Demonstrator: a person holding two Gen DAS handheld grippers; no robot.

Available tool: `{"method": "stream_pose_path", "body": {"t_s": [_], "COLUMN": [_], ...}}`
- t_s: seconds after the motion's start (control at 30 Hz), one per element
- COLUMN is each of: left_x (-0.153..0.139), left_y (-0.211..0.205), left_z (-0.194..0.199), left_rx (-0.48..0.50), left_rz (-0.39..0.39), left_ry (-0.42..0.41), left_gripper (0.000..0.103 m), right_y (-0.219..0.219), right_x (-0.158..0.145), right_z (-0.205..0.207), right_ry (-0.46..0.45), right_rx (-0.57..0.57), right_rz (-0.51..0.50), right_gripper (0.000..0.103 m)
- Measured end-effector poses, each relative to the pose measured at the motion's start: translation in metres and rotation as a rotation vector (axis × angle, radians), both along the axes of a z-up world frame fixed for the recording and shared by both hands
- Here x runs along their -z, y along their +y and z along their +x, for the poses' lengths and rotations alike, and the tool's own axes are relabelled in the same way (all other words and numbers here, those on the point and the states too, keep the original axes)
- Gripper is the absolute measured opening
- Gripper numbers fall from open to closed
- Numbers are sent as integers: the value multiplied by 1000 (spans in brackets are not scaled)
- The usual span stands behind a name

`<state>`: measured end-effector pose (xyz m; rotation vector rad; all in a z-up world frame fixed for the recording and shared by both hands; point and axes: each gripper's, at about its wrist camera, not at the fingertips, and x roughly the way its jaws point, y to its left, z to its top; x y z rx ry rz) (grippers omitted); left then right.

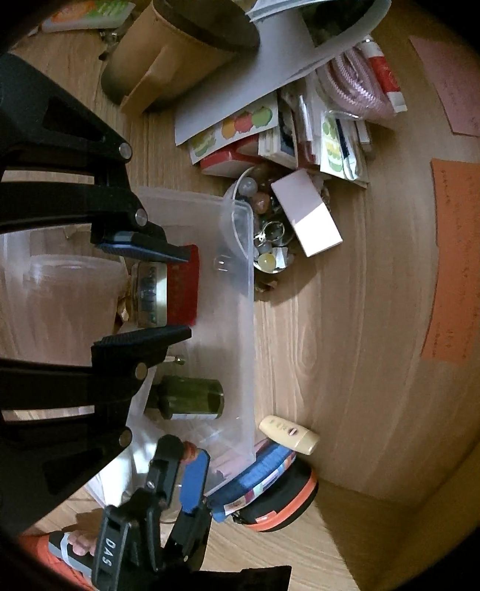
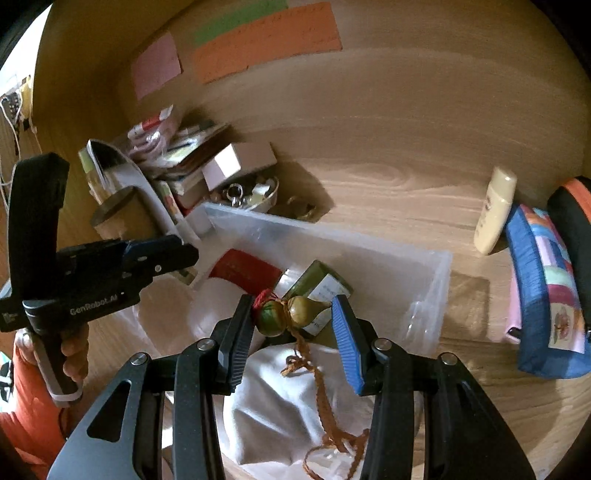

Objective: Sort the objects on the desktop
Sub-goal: 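Carry the dotted block and gourd pendant over the clear box with both tools, then open both tools to release the block and pendant into the clear box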

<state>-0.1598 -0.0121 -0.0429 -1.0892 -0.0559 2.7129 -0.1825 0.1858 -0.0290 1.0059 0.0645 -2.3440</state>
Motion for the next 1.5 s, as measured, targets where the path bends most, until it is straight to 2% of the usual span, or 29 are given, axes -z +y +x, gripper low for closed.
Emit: {"method": "stream_pose_path", "body": {"t_s": [0.6, 0.9, 1.03, 1.1, 1.17, 1.5], "left_x": [11, 6, 0, -3, -7, -24], "left_y": [5, 0, 0, 0, 0, 1], "left_z": [-4, 3, 9, 12, 15, 41], "left_rx": [33, 19, 9, 11, 12, -6], "left_rz": [-24, -26, -36, -41, -41, -74], "left_ry": [-21, 11, 49, 69, 87, 193], "left_gripper": [33, 39, 51, 51, 53, 72], "right_y": [-18, -22, -19, -20, -19, -16], "right_x": [8, 10, 3, 0, -3, -9], "right_z": [9, 12, 17, 20, 22, 21], "right_ry": [79, 69, 65, 85, 104, 127], "right_rx": [5, -16, -42, -40, -37, -21], "right_rz": [139, 131, 81, 80, 76, 75], "right_gripper": [40, 42, 48, 57, 62, 70]}}
